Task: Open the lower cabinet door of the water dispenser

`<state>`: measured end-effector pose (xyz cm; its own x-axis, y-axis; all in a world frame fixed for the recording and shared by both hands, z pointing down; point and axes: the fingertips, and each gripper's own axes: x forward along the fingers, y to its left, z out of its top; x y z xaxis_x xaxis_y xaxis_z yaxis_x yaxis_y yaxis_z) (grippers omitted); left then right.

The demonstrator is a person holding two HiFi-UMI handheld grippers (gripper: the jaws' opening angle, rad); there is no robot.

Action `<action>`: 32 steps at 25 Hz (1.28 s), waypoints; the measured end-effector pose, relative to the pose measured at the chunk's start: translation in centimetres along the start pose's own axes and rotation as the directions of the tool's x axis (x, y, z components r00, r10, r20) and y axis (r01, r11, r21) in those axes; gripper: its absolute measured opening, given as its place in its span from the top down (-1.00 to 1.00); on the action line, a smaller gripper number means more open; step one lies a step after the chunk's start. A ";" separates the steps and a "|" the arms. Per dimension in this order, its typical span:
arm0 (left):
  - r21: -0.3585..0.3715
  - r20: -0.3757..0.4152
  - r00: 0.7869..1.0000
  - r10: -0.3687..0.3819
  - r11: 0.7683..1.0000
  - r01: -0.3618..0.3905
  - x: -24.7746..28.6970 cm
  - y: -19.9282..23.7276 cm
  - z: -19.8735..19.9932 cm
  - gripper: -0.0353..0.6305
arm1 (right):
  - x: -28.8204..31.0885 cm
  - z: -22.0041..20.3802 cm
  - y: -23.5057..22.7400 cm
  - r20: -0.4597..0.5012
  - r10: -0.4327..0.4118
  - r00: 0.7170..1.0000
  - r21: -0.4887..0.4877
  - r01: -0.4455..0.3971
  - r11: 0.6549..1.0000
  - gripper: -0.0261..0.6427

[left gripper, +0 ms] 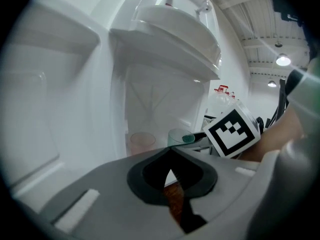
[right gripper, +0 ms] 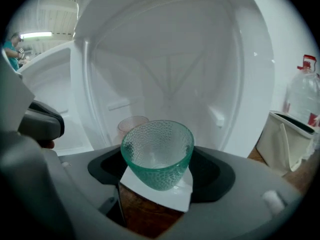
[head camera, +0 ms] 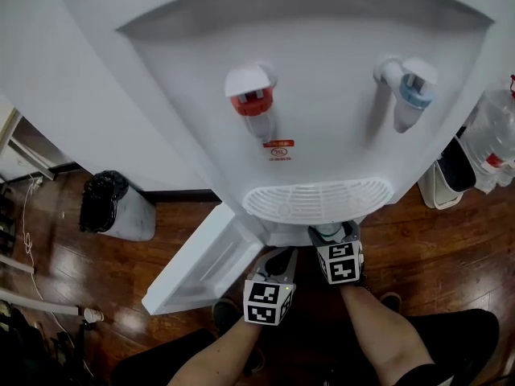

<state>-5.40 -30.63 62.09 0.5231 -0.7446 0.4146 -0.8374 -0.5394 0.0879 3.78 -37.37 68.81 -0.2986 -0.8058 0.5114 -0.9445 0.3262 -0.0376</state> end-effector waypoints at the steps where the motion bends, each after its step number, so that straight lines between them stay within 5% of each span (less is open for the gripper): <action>1: 0.009 0.003 1.000 -0.004 1.000 0.004 -0.3 0.1 0.5 0.63 | -0.7 0.2 0.2 -0.001 0.003 1.000 -0.005 -0.003 1.000 -0.19; 11: 0.178 -0.013 0.988 -0.152 0.972 0.152 -5.1 -3.2 5.0 0.63 | -9.2 3.4 0.5 0.029 0.001 1.000 -0.033 0.000 0.999 -0.19; 22: 0.143 0.076 0.986 -0.149 0.980 0.137 -9.8 -3.9 9.6 0.62 | -16.6 7.9 2.6 0.092 0.047 0.995 -0.050 -0.043 0.998 -0.20; 32: 0.232 0.051 0.984 -0.170 0.960 0.154 -14.2 -2.7 13.5 0.55 | -22.3 12.8 4.8 0.127 0.182 0.975 -0.034 -0.179 0.983 -0.21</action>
<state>-8.41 -23.91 43.75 0.6652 -0.6610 0.3472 -0.6869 -0.7240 -0.0622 4.18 -24.18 46.23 -0.4808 -0.7890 0.3825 -0.8704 0.4823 -0.0993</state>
